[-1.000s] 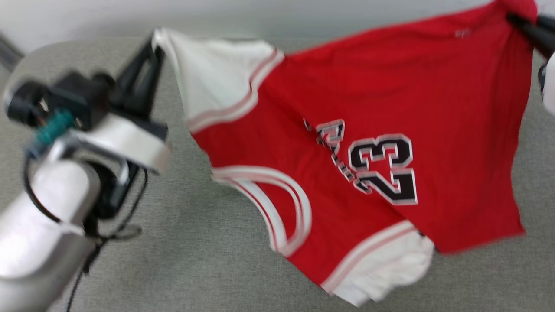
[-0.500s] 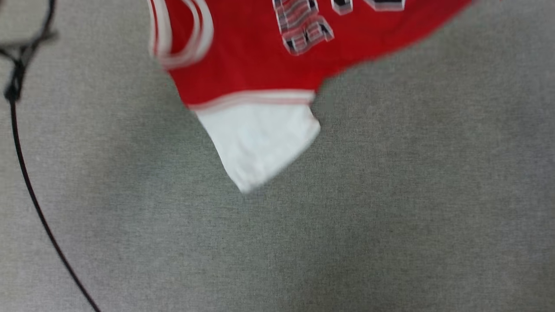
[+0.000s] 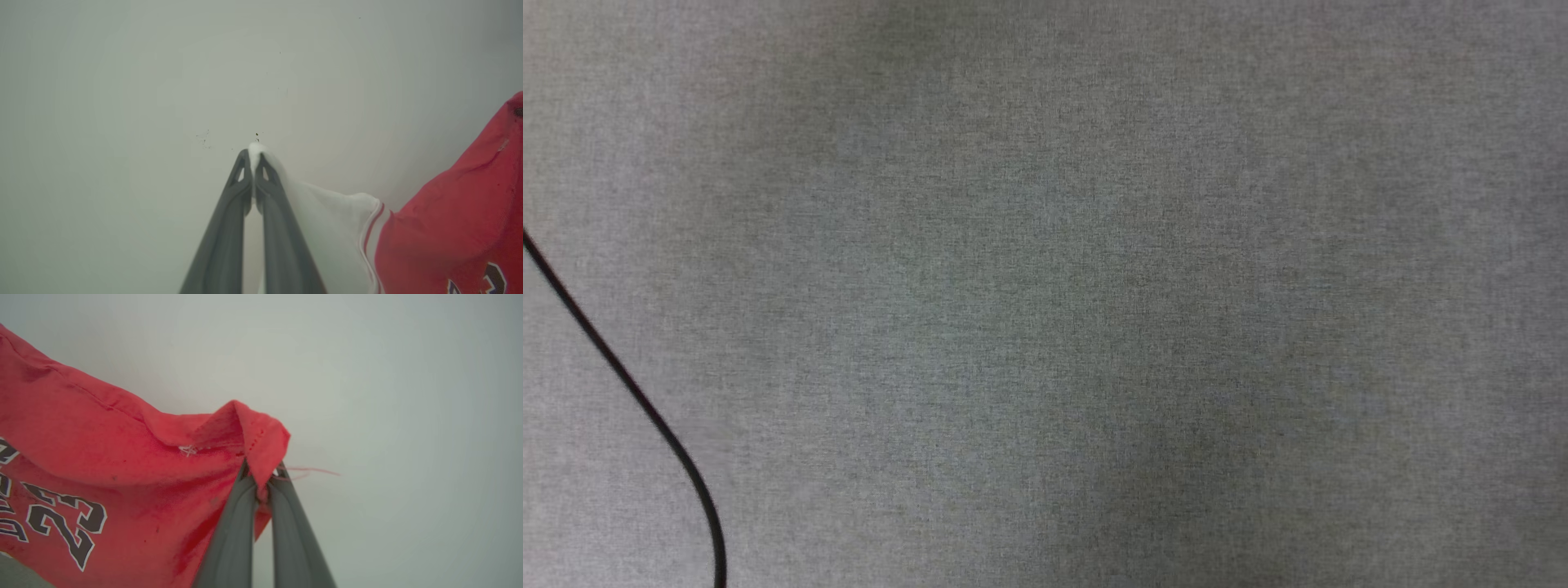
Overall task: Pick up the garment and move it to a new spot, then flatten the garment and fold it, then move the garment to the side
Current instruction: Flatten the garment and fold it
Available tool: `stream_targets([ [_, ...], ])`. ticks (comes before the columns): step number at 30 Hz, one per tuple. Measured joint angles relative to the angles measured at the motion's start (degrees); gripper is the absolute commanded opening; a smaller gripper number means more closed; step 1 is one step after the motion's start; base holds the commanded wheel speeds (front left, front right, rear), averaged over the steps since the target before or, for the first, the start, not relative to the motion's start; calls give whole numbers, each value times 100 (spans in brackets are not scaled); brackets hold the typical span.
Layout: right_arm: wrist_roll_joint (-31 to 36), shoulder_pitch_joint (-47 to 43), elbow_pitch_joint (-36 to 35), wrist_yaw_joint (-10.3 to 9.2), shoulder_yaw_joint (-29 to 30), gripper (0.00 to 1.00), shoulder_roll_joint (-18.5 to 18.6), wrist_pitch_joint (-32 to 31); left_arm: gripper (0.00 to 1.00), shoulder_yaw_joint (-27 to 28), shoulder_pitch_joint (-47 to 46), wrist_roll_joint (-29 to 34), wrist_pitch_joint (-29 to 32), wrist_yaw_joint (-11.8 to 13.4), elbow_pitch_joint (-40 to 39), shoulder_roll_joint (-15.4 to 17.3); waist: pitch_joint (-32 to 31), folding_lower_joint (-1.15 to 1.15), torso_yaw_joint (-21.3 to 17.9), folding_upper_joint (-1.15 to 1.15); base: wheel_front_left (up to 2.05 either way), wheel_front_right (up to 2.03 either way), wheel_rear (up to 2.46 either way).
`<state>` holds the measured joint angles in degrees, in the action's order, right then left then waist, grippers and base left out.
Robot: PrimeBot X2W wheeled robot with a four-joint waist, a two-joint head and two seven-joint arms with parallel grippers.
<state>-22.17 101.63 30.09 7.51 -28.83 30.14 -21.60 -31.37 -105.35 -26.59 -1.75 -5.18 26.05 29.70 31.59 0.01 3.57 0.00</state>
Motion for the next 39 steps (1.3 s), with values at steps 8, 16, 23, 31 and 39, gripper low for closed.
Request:
stream_targets([
  [8,-62,-235,547,0,-706,0,-77,500,0,-225,326,-122,-372,-132,651,-100,129,0,10,0,0,0,0],
  [16,-670,-1404,704,0,-1585,0,-90,1073,0,-453,2006,-431,-834,-138,932,-99,-52,0,-41,0,0,0,0],
  [23,-1228,-2559,671,0,-2061,0,111,1462,0,-678,3804,-654,-1110,-40,779,-93,-412,-1,-52,0,0,0,0],
  [31,-1752,-4067,408,0,-2564,0,432,1791,0,-907,6001,-884,-1163,523,-234,68,-1095,-1,7,0,0,0,0],
  [39,-2145,-5537,98,0,-2681,0,907,2117,0,-1202,8000,-1181,-945,1123,-1333,421,-1871,-2,49,0,0,0,0],
])
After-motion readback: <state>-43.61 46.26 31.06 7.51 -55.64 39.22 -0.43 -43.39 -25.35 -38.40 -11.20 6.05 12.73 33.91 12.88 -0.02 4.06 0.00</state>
